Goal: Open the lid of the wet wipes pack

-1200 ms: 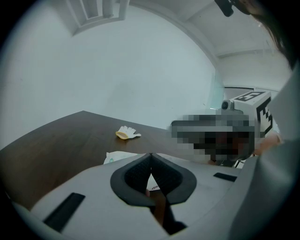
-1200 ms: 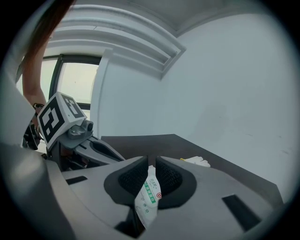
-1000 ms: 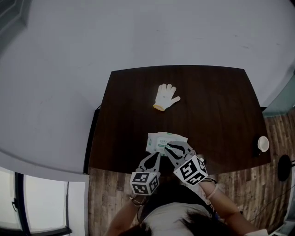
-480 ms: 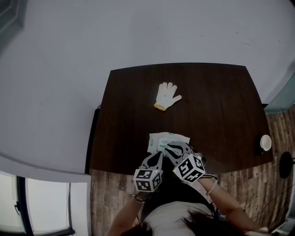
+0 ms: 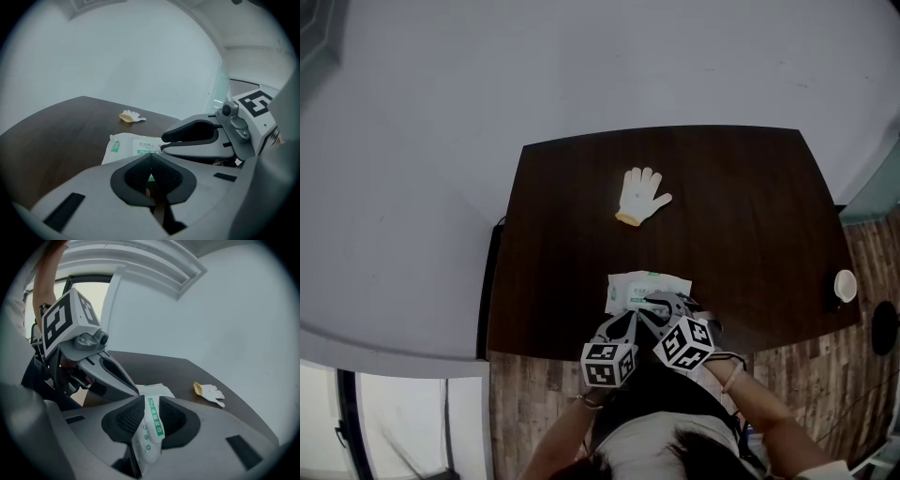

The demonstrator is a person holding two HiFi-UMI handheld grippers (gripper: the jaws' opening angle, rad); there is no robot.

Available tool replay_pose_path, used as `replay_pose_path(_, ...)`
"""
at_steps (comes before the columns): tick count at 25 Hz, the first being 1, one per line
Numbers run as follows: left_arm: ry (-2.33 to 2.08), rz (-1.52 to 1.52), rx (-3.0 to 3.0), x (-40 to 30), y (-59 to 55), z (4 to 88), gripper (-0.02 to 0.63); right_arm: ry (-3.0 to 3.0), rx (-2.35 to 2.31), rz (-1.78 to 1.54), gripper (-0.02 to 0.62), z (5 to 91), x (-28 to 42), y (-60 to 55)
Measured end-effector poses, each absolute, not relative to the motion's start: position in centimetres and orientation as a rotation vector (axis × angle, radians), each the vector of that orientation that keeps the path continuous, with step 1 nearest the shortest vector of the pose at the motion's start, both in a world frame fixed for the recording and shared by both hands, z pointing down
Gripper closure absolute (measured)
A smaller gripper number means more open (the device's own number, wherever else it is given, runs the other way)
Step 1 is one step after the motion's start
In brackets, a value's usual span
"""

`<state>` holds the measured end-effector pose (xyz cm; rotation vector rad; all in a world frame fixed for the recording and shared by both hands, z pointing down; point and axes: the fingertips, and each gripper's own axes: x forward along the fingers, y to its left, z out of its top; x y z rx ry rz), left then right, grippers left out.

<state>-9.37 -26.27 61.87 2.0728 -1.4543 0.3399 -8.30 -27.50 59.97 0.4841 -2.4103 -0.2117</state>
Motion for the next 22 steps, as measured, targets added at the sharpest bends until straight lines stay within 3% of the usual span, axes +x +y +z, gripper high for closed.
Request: replay_pose_path(22, -1.368, 0.398, 2.093, -9.3, -26.8, 64.5, 0.588, -2.267, 0.418, -0.268, 0.474, 63.5, -8.7, -28.1)
